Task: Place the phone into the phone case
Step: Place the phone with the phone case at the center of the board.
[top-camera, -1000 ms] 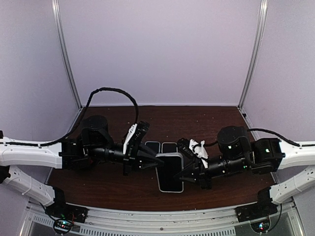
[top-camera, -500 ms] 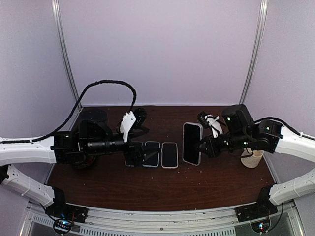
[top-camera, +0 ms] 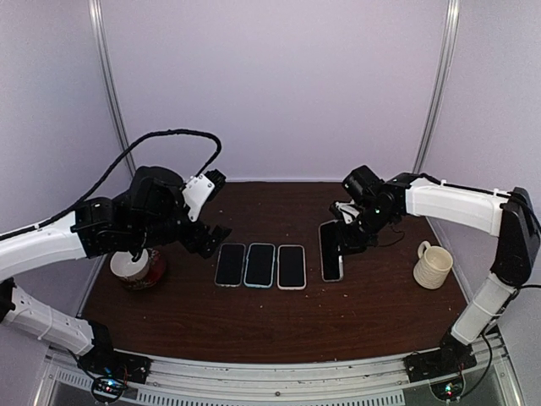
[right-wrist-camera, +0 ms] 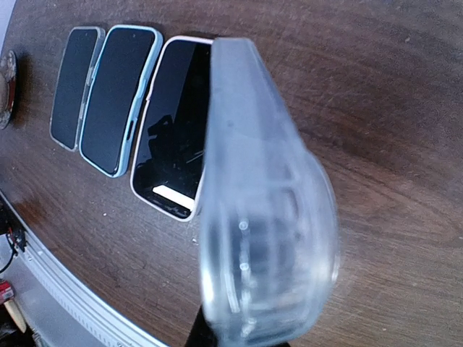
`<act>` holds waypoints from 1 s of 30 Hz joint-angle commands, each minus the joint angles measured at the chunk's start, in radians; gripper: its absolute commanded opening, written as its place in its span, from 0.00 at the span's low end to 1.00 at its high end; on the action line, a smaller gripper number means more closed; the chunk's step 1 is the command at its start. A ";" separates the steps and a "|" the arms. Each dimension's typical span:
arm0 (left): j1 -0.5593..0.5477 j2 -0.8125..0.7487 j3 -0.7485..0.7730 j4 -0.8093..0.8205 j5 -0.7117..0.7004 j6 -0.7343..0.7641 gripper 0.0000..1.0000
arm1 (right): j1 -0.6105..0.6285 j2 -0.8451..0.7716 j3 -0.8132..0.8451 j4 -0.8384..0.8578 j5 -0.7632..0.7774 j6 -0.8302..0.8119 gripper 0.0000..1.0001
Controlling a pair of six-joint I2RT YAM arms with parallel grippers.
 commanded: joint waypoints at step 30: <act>0.029 -0.050 0.009 -0.058 -0.028 0.066 0.97 | -0.189 0.401 0.124 -0.005 -0.174 -0.048 0.33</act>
